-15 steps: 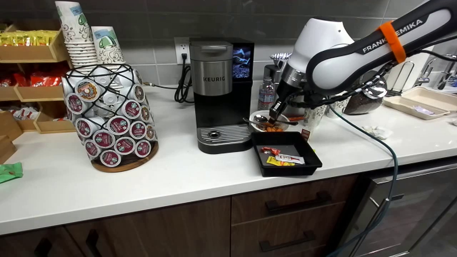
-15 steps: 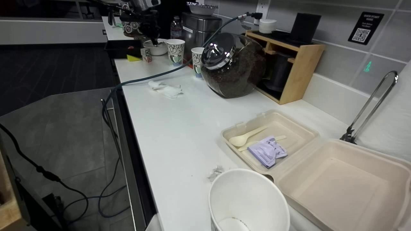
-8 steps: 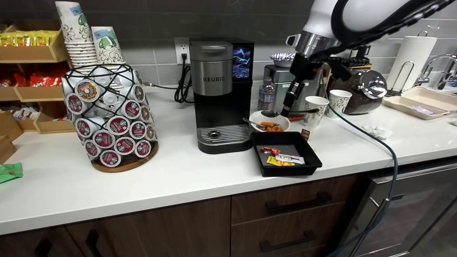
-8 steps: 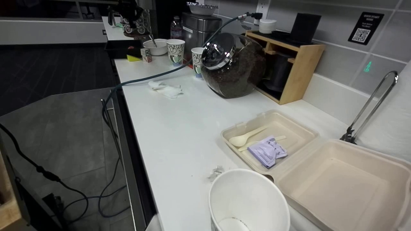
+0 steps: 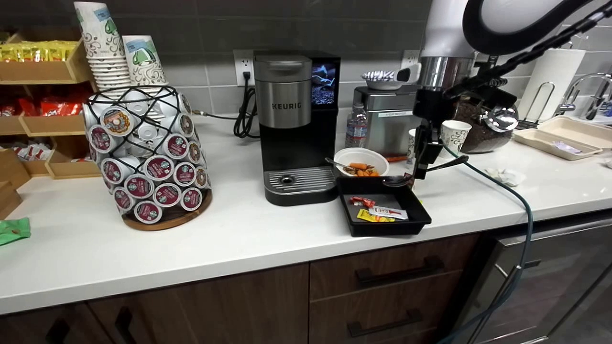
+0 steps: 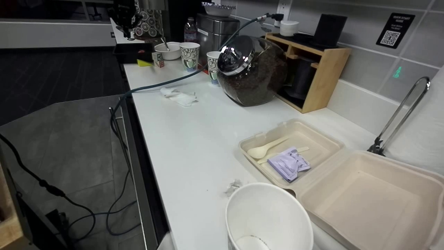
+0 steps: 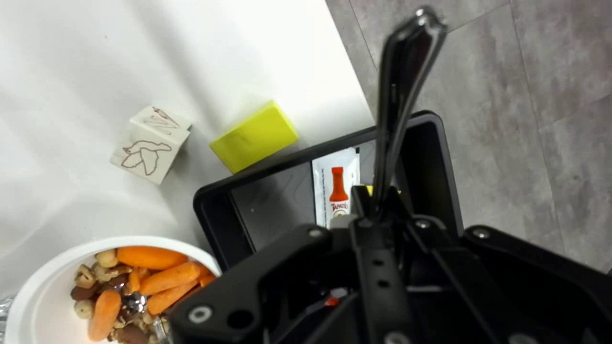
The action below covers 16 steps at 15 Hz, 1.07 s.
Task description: Put the spoons in the white bowl into the tray
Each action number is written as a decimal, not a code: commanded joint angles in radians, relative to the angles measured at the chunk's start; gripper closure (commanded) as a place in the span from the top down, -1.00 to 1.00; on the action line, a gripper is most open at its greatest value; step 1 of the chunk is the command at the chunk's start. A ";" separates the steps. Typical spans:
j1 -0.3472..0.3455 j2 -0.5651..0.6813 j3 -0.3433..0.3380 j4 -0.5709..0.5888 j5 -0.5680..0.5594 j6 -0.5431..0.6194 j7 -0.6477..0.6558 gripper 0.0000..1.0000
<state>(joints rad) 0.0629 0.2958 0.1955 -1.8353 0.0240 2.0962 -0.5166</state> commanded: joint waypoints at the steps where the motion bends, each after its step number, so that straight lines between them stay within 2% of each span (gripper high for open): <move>1: 0.017 0.064 -0.008 0.019 -0.041 0.054 -0.026 -0.96; 7: 0.048 0.159 -0.010 0.062 -0.125 0.190 0.016 -0.96; 8: 0.048 0.165 -0.009 0.070 -0.129 0.197 0.019 -0.32; 10: 0.029 0.139 0.005 0.067 -0.092 0.200 0.009 -0.17; 13: -0.010 0.013 0.043 0.019 -0.001 0.157 -0.041 0.27; 14: -0.037 -0.027 0.073 0.006 0.061 0.139 -0.132 0.44; 16: -0.048 -0.066 0.082 0.028 0.103 0.071 -0.286 0.71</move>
<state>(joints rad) 0.0514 0.3279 0.2450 -1.7769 0.0490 2.2593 -0.6256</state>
